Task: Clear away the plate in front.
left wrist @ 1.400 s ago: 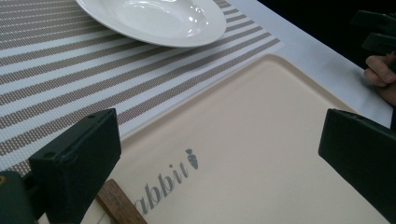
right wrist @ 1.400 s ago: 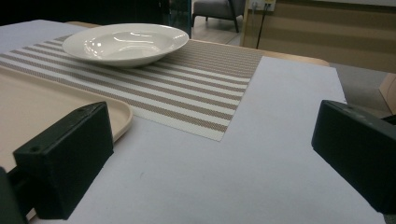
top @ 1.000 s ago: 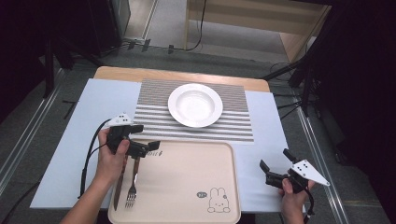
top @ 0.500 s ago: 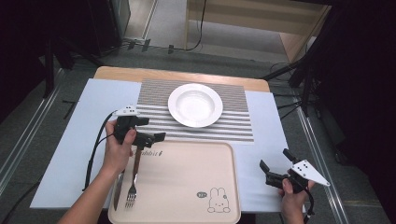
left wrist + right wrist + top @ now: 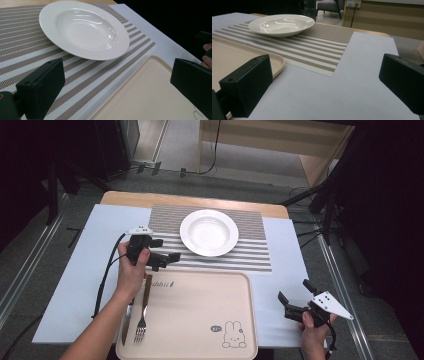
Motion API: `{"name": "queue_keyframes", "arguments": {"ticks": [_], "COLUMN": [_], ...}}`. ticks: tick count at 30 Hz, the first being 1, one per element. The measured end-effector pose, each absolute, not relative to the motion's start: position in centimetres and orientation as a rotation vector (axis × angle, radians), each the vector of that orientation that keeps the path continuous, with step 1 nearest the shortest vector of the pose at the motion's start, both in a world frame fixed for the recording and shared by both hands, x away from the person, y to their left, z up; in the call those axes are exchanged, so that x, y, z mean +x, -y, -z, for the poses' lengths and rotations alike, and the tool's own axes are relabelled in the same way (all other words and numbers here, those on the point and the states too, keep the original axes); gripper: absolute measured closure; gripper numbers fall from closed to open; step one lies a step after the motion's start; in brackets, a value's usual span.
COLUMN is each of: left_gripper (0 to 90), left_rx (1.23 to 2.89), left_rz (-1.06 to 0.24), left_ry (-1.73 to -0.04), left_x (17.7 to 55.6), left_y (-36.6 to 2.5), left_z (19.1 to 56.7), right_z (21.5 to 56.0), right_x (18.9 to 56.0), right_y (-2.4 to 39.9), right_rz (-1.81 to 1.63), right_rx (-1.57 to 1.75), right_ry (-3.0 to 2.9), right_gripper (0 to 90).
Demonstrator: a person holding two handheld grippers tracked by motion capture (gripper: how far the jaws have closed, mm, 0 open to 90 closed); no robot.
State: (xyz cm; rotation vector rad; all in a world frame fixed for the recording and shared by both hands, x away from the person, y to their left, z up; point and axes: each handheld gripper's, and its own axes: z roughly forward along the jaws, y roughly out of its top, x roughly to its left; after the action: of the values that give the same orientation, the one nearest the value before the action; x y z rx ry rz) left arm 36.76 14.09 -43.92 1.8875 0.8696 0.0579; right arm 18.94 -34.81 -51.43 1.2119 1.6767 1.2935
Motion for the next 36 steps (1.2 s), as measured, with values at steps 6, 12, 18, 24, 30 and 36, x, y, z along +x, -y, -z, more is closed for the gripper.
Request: {"name": "queue_keyframes", "arguments": {"ticks": [6,12,18,24,30,36], "left_gripper": [0.0,0.0,0.0,0.0,2.1,2.1], "left_rx": [1.883,1.878,1.889,1.88,1.872,1.875], "left_rz": [-0.058,-0.055,-0.047,-0.051,-0.056,-0.055], "left_ry": [-0.876,-0.882,-0.888,-0.91,-0.94,-0.964], "left_x": [37.7,38.6,39.5,40.4,41.4,42.3], "left_y": [-13.5,-13.1,-12.6,-12.3,-12.1,-11.9], "left_z": [44.0,44.2,44.4,44.8,45.2,45.8], "right_z": [51.4,51.5,51.5,51.5,51.5,51.5], "right_x": [18.9,18.9,19.0,19.0,19.0,19.0], "right_y": [34.8,34.8,34.8,34.7,34.7,34.7], "right_rz": [-1.294,-1.297,-1.298,-1.299,-1.298,-1.302], "right_rx": [1.206,1.206,1.197,1.195,1.187,1.19], "right_ry": [-1.678,-1.68,-1.686,-1.685,-1.69,-1.69], "right_gripper": [0.0,0.0,0.0,0.0,0.0,0.0]}}
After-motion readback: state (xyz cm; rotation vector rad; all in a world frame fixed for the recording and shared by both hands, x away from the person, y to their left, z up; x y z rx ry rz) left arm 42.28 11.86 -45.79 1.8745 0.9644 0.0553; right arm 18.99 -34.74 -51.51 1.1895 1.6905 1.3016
